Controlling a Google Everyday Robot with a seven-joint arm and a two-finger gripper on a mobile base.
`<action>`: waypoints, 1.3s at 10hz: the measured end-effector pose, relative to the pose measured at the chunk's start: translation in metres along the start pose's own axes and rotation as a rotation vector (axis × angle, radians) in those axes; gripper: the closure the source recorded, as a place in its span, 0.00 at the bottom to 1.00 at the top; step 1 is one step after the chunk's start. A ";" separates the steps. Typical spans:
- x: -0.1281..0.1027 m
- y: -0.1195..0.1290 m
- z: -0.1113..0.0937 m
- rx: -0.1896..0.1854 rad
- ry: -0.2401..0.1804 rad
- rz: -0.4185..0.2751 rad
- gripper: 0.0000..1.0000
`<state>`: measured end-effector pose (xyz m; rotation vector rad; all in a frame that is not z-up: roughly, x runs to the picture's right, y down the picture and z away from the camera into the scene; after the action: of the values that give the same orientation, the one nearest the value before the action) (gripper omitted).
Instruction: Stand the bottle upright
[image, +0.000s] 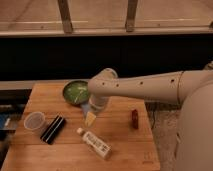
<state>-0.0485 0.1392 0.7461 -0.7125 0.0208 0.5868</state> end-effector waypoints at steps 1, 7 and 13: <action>-0.001 0.001 0.000 0.000 -0.001 -0.002 0.20; -0.029 0.024 0.031 -0.048 0.037 -0.044 0.20; -0.035 0.043 0.050 -0.075 0.072 -0.058 0.20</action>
<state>-0.1088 0.1784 0.7653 -0.8049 0.0452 0.5079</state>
